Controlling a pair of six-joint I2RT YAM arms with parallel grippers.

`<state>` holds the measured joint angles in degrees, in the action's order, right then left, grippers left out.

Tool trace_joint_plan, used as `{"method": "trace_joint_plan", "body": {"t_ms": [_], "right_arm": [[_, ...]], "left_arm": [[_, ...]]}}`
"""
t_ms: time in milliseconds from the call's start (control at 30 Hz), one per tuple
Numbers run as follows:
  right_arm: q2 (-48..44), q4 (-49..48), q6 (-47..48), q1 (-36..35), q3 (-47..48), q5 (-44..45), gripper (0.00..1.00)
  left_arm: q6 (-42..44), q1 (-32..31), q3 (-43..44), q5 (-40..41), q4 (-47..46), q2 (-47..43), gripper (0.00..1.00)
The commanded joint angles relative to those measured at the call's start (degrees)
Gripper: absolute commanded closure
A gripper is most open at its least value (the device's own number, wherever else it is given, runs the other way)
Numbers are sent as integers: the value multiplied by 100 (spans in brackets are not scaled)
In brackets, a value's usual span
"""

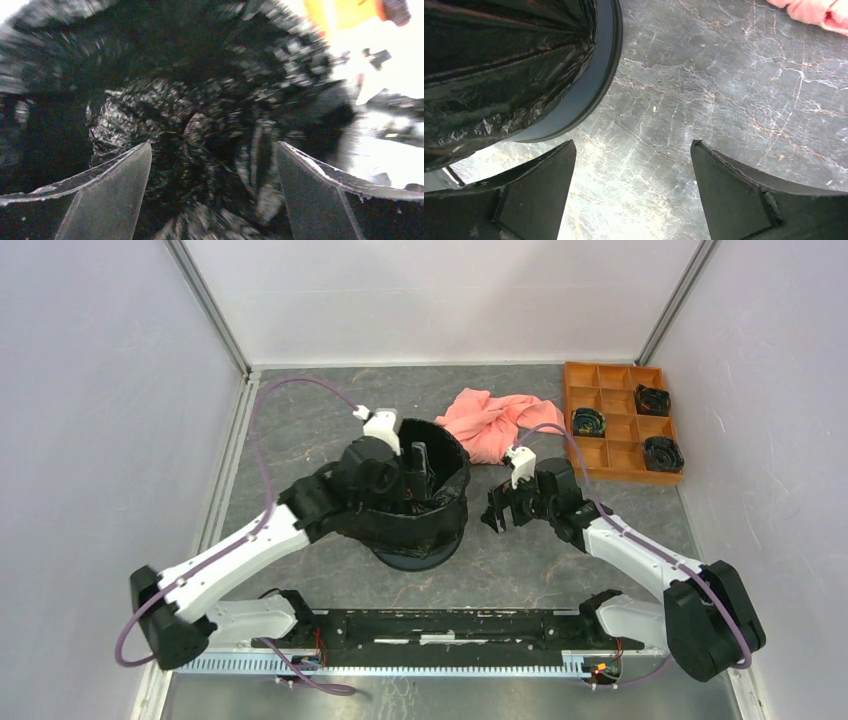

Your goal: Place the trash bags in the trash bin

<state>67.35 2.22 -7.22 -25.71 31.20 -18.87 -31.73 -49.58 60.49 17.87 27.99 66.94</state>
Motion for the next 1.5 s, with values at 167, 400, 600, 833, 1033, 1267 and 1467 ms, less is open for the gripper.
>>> {"method": "trace_joint_plan", "body": {"t_ms": [167,400,600,833,1033,1267,1467], "right_arm": [[-33,-2,344,-414,178,717,2],[585,-178,177,-768,768,986,2],[1262,-601,98,-1012,1291,1113,2],[2096,-1104,-287,-1728,2032,930,2],[2959,-1183,-666,-2453,3015,1296,2],[3962,-902,-871,-2951,4402,1373,2],[3856,-1199,-1929,-3125,4163,1635,2]], "left_arm": [[271,19,777,-654,-213,-1441,0],[456,19,1216,-550,-108,-2128,0],[561,19,1314,-660,-34,-2762,0],[735,19,1808,-163,764,-3296,0],[832,19,2063,9,1079,-3482,0],[791,19,2242,-36,1416,-3565,0],[765,19,2250,6,1482,-3659,0]]}}
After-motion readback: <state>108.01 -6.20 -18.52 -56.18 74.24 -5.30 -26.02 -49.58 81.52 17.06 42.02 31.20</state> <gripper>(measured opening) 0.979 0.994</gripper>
